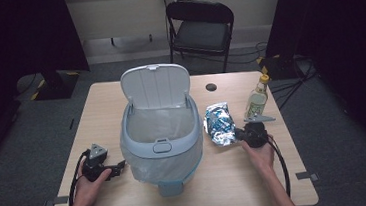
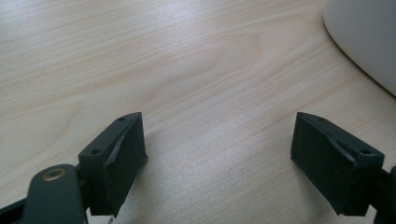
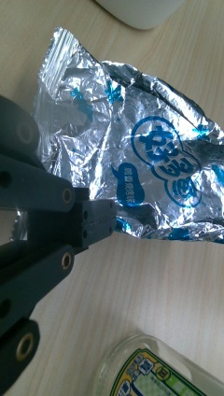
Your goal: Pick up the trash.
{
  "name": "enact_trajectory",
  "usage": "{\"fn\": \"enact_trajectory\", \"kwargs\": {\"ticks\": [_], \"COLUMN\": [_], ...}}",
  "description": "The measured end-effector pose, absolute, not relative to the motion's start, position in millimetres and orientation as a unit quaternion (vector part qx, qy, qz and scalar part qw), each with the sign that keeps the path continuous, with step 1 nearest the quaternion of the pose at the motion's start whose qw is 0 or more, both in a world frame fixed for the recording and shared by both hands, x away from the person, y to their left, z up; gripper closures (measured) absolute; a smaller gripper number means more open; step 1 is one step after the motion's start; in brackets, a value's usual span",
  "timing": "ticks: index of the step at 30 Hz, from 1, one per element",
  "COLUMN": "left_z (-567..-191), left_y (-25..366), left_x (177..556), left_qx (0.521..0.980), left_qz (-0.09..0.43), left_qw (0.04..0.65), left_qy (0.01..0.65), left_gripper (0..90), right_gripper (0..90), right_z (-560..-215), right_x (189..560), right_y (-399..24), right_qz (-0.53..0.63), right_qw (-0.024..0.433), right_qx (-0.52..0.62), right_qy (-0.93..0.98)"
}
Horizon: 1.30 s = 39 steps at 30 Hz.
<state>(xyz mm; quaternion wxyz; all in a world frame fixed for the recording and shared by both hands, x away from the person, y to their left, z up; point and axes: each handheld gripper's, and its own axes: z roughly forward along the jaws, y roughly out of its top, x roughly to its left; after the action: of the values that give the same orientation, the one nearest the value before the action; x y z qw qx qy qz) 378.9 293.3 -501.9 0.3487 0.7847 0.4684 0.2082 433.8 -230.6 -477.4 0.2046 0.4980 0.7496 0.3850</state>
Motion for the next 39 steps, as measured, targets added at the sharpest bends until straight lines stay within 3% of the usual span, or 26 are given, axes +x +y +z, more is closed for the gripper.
{"fn": "enact_trajectory", "kwargs": {"ticks": [39], "left_z": [-502], "left_y": [294], "left_x": [380], "left_qx": [0.786], "left_qz": [0.205], "left_qw": [0.350], "left_qy": [0.466], "left_gripper": [17.1], "right_gripper": [90.0], "right_z": [-424], "right_x": [384], "right_y": [-254], "right_qz": [0.488], "right_qw": [0.204], "right_qx": [0.471], "right_qy": [0.706]}}
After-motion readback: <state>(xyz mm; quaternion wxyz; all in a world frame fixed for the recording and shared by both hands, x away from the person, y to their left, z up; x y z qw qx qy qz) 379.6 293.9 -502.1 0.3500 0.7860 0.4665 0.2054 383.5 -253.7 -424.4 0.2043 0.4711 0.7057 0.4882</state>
